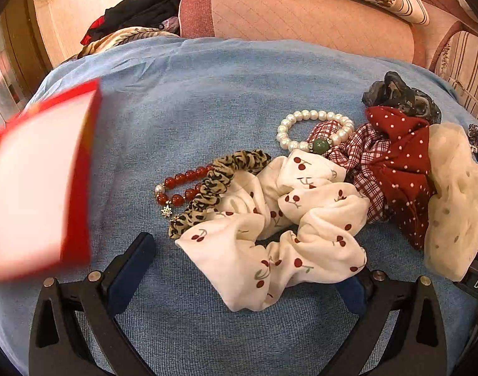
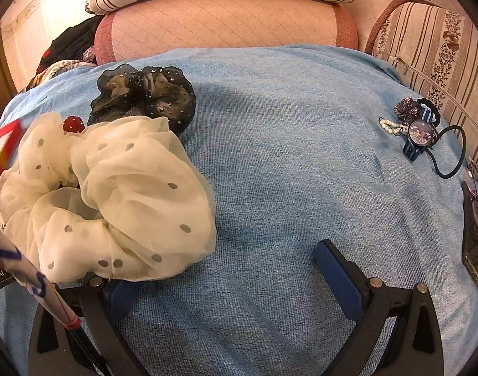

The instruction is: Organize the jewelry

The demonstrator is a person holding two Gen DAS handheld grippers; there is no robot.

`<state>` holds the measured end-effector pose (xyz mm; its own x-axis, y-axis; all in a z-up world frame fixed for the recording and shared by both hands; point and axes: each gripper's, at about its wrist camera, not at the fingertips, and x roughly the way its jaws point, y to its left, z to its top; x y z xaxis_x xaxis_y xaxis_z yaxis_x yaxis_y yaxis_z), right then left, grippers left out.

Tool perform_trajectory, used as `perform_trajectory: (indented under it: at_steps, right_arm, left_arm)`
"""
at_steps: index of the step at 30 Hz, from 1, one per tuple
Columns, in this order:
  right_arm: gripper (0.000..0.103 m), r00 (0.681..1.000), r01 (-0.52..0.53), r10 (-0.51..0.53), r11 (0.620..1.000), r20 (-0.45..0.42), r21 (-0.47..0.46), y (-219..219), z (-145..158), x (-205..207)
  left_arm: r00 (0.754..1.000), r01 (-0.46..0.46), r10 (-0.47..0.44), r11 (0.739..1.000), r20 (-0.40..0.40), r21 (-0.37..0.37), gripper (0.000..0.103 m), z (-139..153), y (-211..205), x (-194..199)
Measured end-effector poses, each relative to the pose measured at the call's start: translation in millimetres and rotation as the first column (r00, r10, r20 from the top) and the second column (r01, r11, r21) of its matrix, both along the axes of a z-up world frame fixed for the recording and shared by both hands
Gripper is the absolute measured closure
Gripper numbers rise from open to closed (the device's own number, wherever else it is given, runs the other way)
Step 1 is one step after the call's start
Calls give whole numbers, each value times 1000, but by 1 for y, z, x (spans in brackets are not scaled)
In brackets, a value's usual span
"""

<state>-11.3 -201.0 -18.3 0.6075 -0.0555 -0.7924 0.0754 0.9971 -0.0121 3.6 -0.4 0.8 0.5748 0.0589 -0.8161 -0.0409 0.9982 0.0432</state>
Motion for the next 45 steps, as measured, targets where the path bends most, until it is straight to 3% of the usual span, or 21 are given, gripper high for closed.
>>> perform_trajectory:
  at_steps: [17, 19, 23, 27, 31, 33, 37, 42, 45]
  right_arm:
    - [0, 1000, -20, 20, 1000, -13, 11, -2, 1, -3]
    - [0, 999, -37, 38, 999, -27, 26, -3, 3, -4]
    - [0, 997, -74, 75, 995, -22, 67, -6, 7, -13]
    - [0, 995, -95, 99, 980, -16, 177, -18, 14, -36]
    - [8, 994, -96, 81, 970, 76, 225, -27, 40, -73]
    - [9, 972, -102, 60, 979, 227, 179, -24, 65, -108]
    - [8, 914, -136, 76, 983, 399, 125, -5, 91, -148]
    - [11, 914, -205, 169, 977, 369, 59, 22, 84, -146]
    - [17, 918, -208, 165, 975, 359, 83, 15, 83, -143]
  left_arm:
    - [1000, -19, 19, 1000, 6, 1, 0, -2, -2, -5]
    - [1000, -24, 24, 1000, -4, 1, 0, -1, -2, -6]
    - [997, 50, -50, 999, -56, -11, 0, 4, 1, -14]
    - [998, 68, -68, 994, -6, -85, 0, 12, 11, -46]
    - [987, 93, -77, 989, 141, -115, 0, 46, 15, -104]
    - [967, 115, -91, 990, 239, -88, 0, 71, 12, -136]
    - [939, 125, -115, 992, 324, -9, 0, 88, 5, -174]
    - [951, 106, -102, 994, 292, 4, 0, 83, 12, -170]
    - [953, 100, -91, 995, 288, -17, 0, 83, 16, -165]
